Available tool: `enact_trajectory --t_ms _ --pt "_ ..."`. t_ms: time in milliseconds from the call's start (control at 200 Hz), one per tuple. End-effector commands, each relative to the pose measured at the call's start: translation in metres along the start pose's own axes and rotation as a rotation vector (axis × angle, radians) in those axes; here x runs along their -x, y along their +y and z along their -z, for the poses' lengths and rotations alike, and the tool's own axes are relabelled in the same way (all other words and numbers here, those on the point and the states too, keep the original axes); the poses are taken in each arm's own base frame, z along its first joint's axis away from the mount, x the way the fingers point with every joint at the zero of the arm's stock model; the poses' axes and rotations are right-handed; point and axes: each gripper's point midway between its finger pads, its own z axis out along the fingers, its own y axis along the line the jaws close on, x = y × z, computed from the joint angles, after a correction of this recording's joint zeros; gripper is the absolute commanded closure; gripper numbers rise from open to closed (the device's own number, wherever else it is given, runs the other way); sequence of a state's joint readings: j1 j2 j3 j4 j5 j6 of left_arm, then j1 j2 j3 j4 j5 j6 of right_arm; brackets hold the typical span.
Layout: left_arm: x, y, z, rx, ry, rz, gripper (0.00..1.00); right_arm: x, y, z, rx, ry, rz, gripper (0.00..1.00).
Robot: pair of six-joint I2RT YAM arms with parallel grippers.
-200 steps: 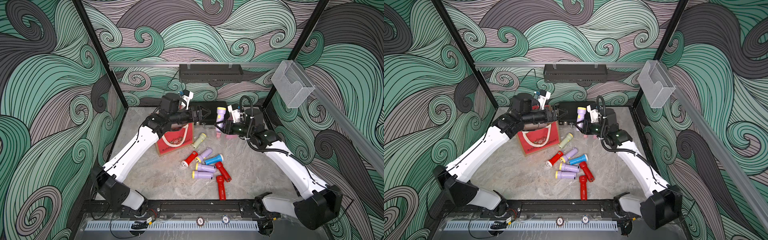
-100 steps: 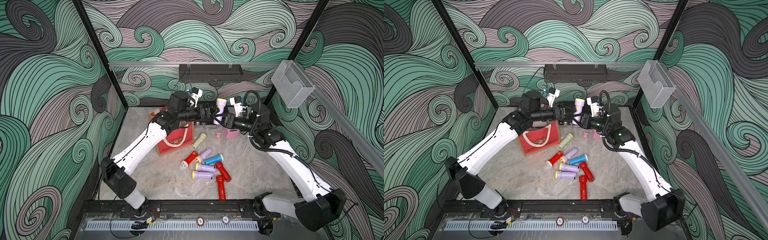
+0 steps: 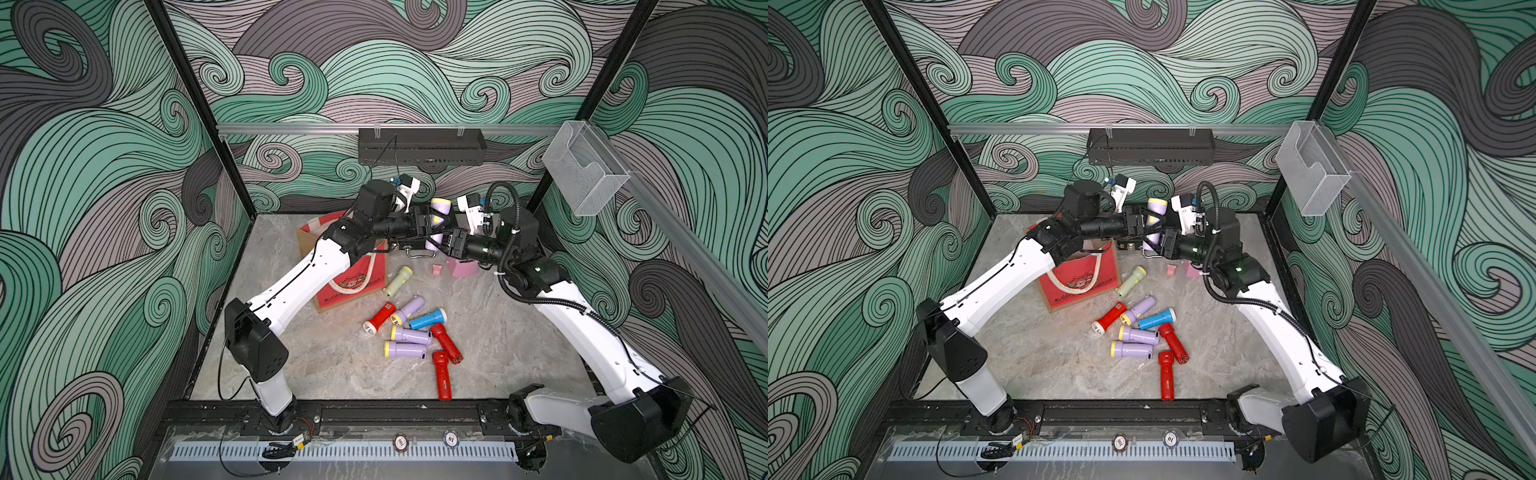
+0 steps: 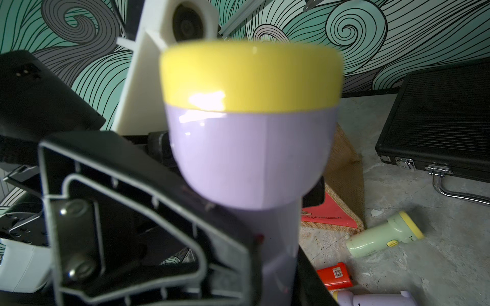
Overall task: Put the flashlights into the tote bags
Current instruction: Place the flashlight in the canvas bag.
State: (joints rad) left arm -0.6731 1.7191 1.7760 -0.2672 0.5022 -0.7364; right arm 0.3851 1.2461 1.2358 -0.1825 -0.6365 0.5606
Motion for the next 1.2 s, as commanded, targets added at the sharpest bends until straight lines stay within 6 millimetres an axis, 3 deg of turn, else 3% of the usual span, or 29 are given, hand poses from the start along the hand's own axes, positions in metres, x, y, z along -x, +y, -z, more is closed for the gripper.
enact_trajectory --t_ms 0,305,665,710,830,916,1031,1191 --pt "0.008 -0.016 0.002 -0.033 -0.019 -0.027 0.38 0.014 0.020 0.005 0.036 -0.034 0.051 1.00" --pt "0.004 -0.015 0.002 -0.026 -0.004 -0.029 0.63 0.010 0.014 0.003 0.001 -0.016 0.058 1.00" --pt "0.006 -0.016 0.011 0.013 -0.007 -0.065 1.00 0.005 0.008 -0.005 -0.026 0.017 0.063 1.00" --pt "0.007 -0.012 0.013 0.045 -0.009 -0.072 1.00 0.004 0.007 -0.005 -0.032 0.025 0.064 0.89" --pt "0.013 0.000 0.025 0.138 -0.018 -0.094 1.00 0.002 0.004 -0.004 -0.061 0.032 0.064 0.44" --pt "0.020 0.016 0.037 0.213 -0.028 -0.092 1.00 0.002 0.001 -0.004 -0.082 0.038 0.060 0.19" --pt "0.031 0.040 0.063 0.325 -0.066 -0.070 1.00 -0.002 -0.006 -0.003 -0.118 0.057 0.050 0.05" --pt "0.052 0.075 0.108 0.481 -0.134 -0.049 1.00 -0.007 -0.019 -0.001 -0.189 0.084 0.036 0.01"
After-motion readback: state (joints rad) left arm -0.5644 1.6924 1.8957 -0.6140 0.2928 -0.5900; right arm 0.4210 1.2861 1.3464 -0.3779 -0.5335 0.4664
